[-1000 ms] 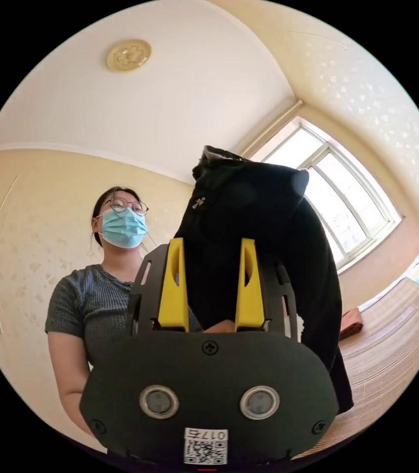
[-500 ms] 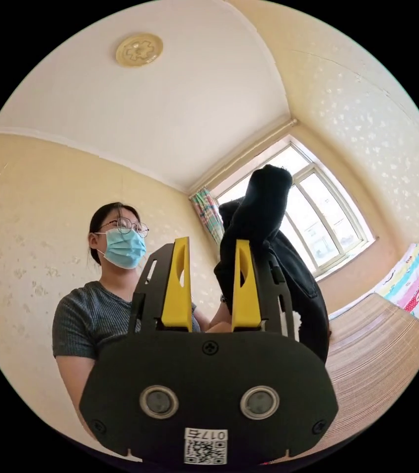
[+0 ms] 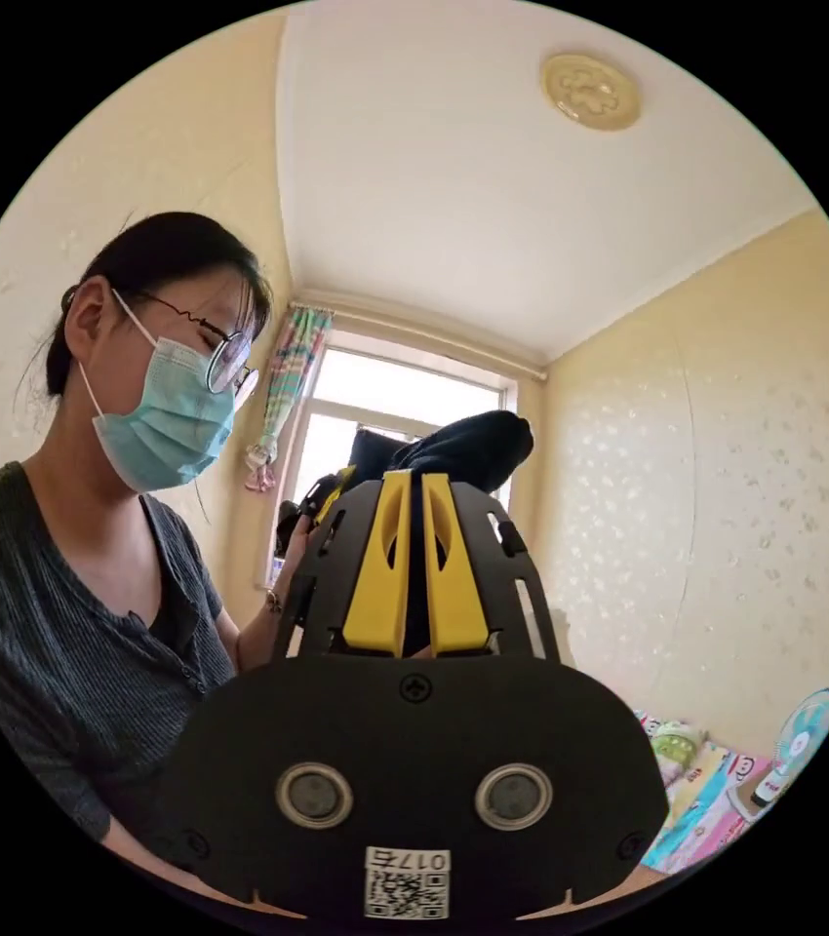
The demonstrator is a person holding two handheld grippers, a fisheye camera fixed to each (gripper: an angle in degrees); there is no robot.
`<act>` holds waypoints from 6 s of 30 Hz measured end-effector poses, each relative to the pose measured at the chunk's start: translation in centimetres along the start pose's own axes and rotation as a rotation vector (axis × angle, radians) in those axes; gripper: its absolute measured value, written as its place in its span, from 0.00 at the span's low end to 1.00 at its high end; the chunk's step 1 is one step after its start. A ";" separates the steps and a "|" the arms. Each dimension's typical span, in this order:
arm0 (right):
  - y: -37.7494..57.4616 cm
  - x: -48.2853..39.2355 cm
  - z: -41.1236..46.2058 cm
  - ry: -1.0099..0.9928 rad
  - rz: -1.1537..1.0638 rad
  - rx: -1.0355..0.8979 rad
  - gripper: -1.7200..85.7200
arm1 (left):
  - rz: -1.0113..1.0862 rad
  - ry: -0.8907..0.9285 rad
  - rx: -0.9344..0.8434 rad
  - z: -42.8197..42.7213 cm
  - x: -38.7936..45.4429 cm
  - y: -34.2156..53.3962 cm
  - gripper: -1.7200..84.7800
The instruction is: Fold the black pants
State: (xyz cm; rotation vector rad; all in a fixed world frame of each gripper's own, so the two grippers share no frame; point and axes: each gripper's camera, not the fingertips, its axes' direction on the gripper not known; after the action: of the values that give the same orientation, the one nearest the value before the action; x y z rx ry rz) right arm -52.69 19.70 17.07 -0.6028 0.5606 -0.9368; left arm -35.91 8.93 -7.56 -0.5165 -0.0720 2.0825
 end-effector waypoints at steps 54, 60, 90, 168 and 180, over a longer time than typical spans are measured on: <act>73.9 12.1 11.2 0.274 1.399 -1.370 0.06 | -0.905 -0.618 -1.756 -12.9 -63.3 55.7 0.01; 75.5 10.9 8.3 0.379 1.415 -1.534 0.08 | -0.814 -1.128 -1.830 -17.1 -60.5 54.2 0.02; 82.0 11.0 -1.5 0.145 1.653 -1.399 0.06 | -0.802 -0.696 -1.901 -11.4 -52.1 62.9 0.03; 70.9 23.1 39.7 0.274 0.746 -1.273 0.09 | -1.143 -0.755 -1.469 -22.5 -71.3 32.5 0.07; 78.1 33.6 35.8 0.564 1.291 -1.006 0.10 | -1.158 -0.581 -1.584 -20.2 -70.3 33.0 0.07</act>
State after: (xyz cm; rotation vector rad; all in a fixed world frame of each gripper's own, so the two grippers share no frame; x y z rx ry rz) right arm 31.52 34.58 -17.54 -0.6632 1.6927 0.5195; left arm -22.53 -70.12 -10.86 -0.4915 -1.9152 0.5898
